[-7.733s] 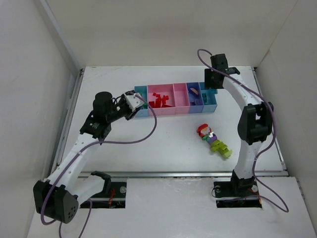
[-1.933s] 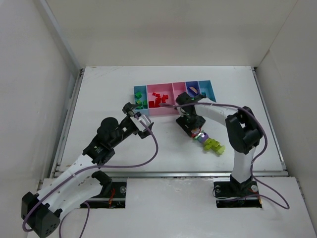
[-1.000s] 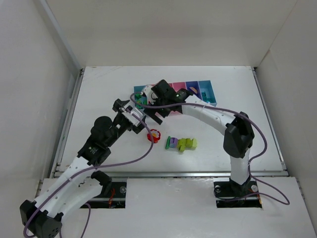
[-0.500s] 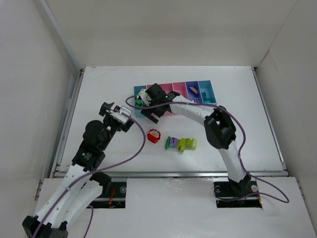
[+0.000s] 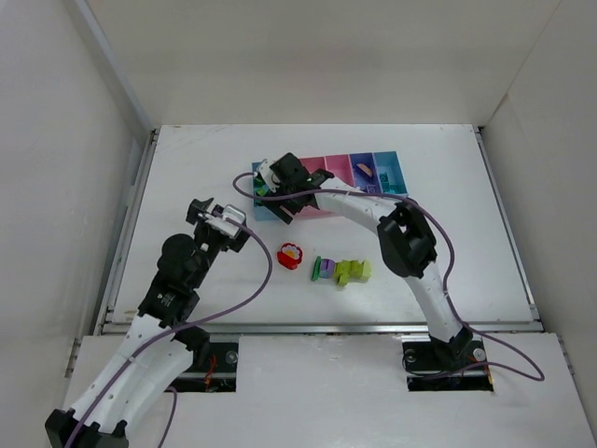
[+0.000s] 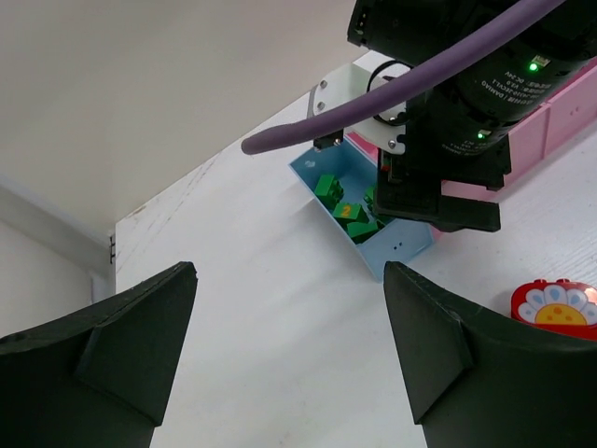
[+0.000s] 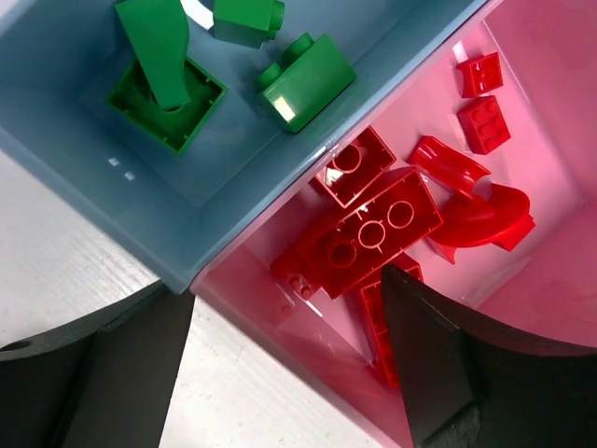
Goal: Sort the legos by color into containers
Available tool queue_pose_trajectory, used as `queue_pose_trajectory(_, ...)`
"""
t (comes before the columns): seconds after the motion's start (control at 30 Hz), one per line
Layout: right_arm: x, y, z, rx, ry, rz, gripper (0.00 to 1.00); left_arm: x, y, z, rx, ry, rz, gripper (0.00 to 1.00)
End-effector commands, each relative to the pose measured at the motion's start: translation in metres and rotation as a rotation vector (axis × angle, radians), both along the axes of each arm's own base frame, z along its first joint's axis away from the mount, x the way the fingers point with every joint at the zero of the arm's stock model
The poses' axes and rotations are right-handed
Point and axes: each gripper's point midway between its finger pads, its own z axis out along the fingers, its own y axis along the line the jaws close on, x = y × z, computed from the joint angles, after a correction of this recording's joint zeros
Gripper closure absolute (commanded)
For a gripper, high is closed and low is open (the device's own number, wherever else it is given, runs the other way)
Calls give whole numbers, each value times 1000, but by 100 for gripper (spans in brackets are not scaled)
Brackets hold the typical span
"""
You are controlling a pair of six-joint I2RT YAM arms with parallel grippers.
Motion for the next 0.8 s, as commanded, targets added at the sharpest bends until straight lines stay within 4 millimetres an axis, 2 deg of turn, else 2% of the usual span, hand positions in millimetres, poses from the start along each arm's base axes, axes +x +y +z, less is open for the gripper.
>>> queue_pose_trajectory(0.0,17,11,14,60,-46,-11,15,5,-1,24,-53,-67,8,21)
queue_pose_trajectory(0.17,21,12,17,66,-57,-26,20,6,-6,18,-49,-37,-14,21)
queue_pose_trajectory(0.2,22,14,16,73,-55,-33,20,5,-6,22,-51,-39,-14,21)
queue_pose_trajectory(0.37,28,21,22,103,-64,-50,23,1,-20,18,-37,-5,-96,21)
queue_pose_trajectory(0.47,29,23,20,108,-61,-57,25,-8,-39,-5,49,58,-234,16)
queue_pose_trajectory(0.5,29,23,20,108,-61,-57,25,-13,-44,-5,60,65,-272,15)
queue_pose_trajectory(0.53,31,24,24,115,-67,-57,25,-16,-49,-26,81,146,-308,14)
queue_pose_trajectory(0.57,31,24,24,115,-67,-57,25,-22,-58,-29,89,167,-375,12)
queue_pose_trajectory(0.6,27,26,20,116,-51,-30,22,-25,-63,-30,90,185,-403,9)
queue_pose_trajectory(0.63,21,24,14,109,-31,-22,20,-25,-67,-42,97,232,-429,8)
queue_pose_trajectory(0.73,16,23,34,149,-58,0,10,-27,-78,-54,128,269,-504,6)
queue_pose_trajectory(0.77,11,18,48,163,-73,1,7,-26,-80,-67,134,314,-515,6)
